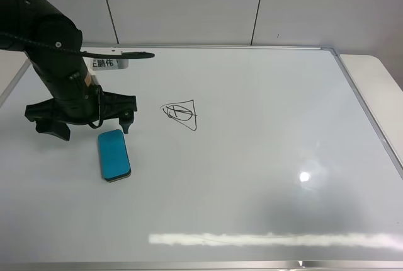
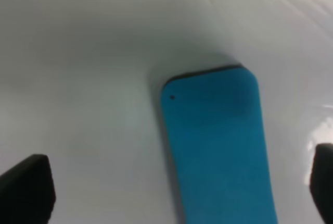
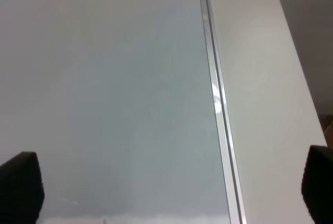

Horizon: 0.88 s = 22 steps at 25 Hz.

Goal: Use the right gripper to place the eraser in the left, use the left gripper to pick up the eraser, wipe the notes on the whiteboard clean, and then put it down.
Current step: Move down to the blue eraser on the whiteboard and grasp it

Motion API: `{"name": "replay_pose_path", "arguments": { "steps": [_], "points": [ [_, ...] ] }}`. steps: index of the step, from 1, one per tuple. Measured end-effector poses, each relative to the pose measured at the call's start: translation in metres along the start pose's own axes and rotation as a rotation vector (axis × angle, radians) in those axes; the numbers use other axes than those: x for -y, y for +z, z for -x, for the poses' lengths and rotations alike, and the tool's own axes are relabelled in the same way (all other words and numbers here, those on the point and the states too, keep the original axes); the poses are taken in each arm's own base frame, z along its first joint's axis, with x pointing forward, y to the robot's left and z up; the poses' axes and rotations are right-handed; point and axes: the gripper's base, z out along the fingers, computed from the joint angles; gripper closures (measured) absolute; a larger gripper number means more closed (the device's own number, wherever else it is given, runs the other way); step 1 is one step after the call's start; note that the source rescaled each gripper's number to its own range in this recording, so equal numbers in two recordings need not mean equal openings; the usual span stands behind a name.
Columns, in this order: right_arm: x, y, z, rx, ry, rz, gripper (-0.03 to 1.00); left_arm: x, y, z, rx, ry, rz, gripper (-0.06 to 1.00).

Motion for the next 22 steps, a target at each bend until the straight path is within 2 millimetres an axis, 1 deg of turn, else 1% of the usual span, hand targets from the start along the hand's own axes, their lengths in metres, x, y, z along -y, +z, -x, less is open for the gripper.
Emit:
{"name": "replay_pose_path", "arguments": {
  "steps": [5, 13, 17, 22],
  "points": [
    [0.0, 0.0, 0.0, 0.0, 0.0, 0.0, -0.03, 0.002, 0.014, -0.003, -0.037, 0.002, 0.022, -0.06],
    [0.0, 0.0, 0.0, 0.0, 0.0, 0.0, -0.03, 0.007, 0.016, -0.009, -0.062, -0.001, 0.019, -0.06],
    [0.0, 0.0, 0.0, 0.0, 0.0, 0.0, -0.03, 0.009, 0.023, -0.011, -0.074, 0.001, 0.028, -0.06],
    [0.0, 0.0, 0.0, 0.0, 0.0, 0.0, -0.03, 0.012, 0.024, -0.011, -0.062, -0.004, 0.009, -0.06]
  ]
}}
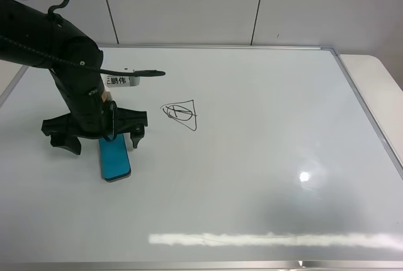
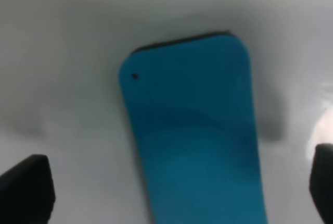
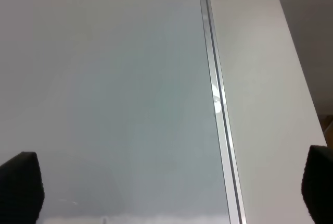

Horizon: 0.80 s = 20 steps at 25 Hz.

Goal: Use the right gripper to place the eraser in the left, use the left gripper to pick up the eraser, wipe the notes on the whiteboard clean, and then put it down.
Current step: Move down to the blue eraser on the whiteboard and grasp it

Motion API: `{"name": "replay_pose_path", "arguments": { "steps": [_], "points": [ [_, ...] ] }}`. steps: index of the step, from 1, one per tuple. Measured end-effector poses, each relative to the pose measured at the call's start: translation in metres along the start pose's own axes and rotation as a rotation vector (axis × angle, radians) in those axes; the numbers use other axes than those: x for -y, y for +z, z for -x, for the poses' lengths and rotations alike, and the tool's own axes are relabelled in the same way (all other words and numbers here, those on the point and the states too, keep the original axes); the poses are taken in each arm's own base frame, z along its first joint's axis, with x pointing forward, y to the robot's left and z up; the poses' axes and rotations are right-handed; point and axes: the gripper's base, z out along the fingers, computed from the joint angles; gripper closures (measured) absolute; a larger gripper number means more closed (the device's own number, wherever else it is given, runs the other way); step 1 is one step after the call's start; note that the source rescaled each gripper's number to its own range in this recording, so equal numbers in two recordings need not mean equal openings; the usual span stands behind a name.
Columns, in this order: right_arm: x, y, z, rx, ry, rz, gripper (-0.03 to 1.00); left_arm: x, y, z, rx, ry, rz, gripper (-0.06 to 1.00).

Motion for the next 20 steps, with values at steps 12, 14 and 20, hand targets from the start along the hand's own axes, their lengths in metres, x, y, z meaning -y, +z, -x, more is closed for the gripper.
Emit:
{"name": "replay_pose_path", "arguments": {
  "steps": [12, 14, 20],
  "points": [
    [0.0015, 0.0, -0.0001, -0.001, -0.009, -0.016, -0.03, -0.0047, 0.0089, -0.0054, 0.024, -0.058, -0.011, -0.06],
    [0.0015, 0.0, -0.0001, -0.001, -0.009, -0.016, -0.03, -0.0044, 0.0089, -0.0051, 0.027, -0.057, -0.014, -0.06],
    [0.0015, 0.0, -0.0001, -0.001, -0.009, -0.016, -0.03, -0.004, 0.0088, -0.0048, 0.03, -0.06, -0.018, -0.06]
  ]
}}
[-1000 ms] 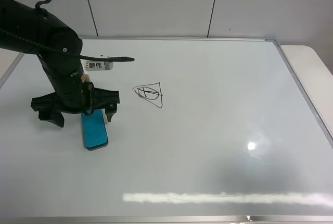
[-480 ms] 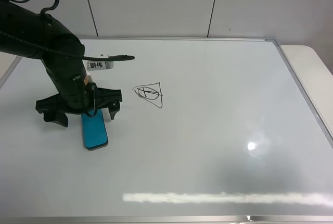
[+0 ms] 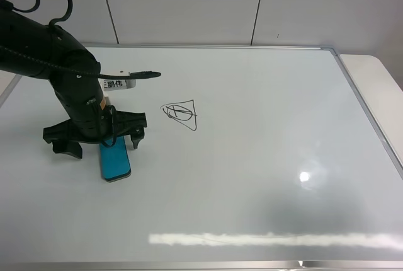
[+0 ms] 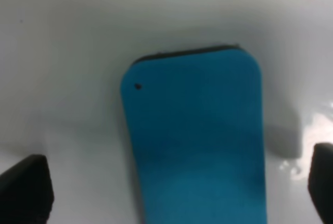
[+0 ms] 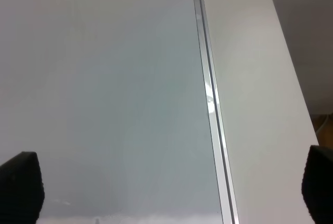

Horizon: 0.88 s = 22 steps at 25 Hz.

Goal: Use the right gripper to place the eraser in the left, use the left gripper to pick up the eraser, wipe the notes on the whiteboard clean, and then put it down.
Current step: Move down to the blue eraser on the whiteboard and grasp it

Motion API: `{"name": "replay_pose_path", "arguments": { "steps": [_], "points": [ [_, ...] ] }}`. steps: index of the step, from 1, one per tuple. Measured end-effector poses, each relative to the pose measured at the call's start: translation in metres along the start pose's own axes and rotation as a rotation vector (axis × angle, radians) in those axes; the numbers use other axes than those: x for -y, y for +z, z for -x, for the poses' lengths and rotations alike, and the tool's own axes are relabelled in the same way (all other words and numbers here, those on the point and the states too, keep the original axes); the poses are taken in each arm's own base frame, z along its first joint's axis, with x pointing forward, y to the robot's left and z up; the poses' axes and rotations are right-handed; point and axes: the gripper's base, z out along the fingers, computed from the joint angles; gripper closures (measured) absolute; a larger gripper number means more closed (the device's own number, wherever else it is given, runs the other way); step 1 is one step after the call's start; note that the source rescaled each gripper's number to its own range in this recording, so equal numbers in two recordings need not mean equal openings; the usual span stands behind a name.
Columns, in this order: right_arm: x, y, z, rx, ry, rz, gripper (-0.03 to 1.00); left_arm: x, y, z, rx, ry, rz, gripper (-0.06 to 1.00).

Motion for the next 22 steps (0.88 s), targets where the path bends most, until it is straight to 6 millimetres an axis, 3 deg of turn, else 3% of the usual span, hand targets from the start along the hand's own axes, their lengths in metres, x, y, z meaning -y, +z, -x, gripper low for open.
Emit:
{"name": "replay_pose_path", "arguments": {
  "steps": [22],
  "points": [
    [0.0, 0.0, 0.0, 0.0, 0.0, 0.0, -0.03, -0.0045, 0.0012, -0.0058, 0.008, -0.011, -0.024, -0.06]
  ]
}}
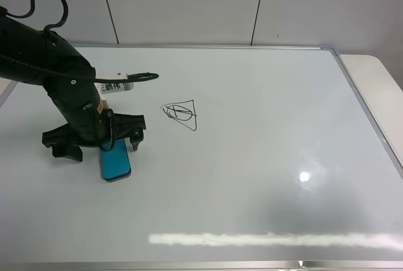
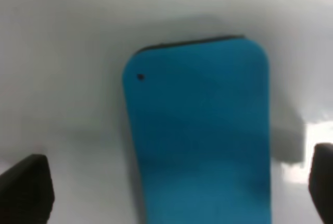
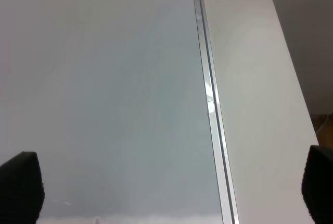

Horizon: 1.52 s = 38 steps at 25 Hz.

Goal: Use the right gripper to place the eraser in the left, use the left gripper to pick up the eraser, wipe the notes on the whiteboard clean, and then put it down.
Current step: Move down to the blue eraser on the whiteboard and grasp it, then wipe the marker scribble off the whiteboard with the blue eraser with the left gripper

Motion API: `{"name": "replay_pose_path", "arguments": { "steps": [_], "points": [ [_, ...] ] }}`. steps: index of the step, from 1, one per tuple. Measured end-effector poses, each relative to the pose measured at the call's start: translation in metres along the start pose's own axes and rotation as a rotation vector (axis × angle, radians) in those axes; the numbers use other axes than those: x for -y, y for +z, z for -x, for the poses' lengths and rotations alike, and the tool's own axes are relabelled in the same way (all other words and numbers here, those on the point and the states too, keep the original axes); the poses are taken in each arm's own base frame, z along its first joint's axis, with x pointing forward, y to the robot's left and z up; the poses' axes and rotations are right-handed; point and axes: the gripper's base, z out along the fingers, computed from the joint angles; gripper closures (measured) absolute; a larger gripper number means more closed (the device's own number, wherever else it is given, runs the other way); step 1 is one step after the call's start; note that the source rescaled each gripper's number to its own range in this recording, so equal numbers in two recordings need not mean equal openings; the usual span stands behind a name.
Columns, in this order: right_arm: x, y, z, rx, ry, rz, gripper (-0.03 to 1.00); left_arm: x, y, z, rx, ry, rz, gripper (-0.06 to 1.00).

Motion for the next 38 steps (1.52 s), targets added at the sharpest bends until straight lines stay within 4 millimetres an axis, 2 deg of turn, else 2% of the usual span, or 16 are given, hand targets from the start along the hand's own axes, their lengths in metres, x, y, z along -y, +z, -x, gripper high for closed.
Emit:
{"name": "replay_pose_path", "arguments": {
  "steps": [12, 14, 16, 17, 18, 19, 21, 32, 38],
  "points": [
    [0.0, 0.0, 0.0, 0.0, 0.0, 0.0, -0.03, 0.0, 0.0, 0.0, 0.001, 0.0, -0.002, -0.06],
    [0.0, 0.0, 0.0, 0.0, 0.0, 0.0, -0.03, 0.0, 0.0, 0.0, 0.001, 0.0, -0.002, 0.0],
    [0.0, 0.0, 0.0, 0.0, 0.0, 0.0, -0.03, 0.0, 0.0, 0.0, 0.001, 0.0, -0.002, 0.16],
    [0.0, 0.0, 0.0, 0.0, 0.0, 0.0, -0.03, 0.0, 0.0, 0.0, 0.001, 0.0, -0.002, 0.16],
    [0.0, 0.0, 0.0, 0.0, 0.0, 0.0, -0.03, 0.0, 0.0, 0.0, 0.002, 0.001, -0.002, 0.31],
    [0.0, 0.0, 0.0, 0.0, 0.0, 0.0, -0.03, 0.0, 0.0, 0.0, 0.002, 0.002, -0.002, 0.54],
    [0.0, 0.0, 0.0, 0.0, 0.0, 0.0, -0.03, 0.0, 0.0, 0.0, 0.003, 0.007, -0.002, 0.93],
    [0.0, 0.0, 0.0, 0.0, 0.0, 0.0, -0.03, -0.001, -0.002, 0.0, -0.001, 0.065, 0.005, 0.94],
    [0.0, 0.0, 0.0, 0.0, 0.0, 0.0, -0.03, -0.001, -0.022, 0.004, 0.035, 0.152, -0.02, 0.94]
  ]
}}
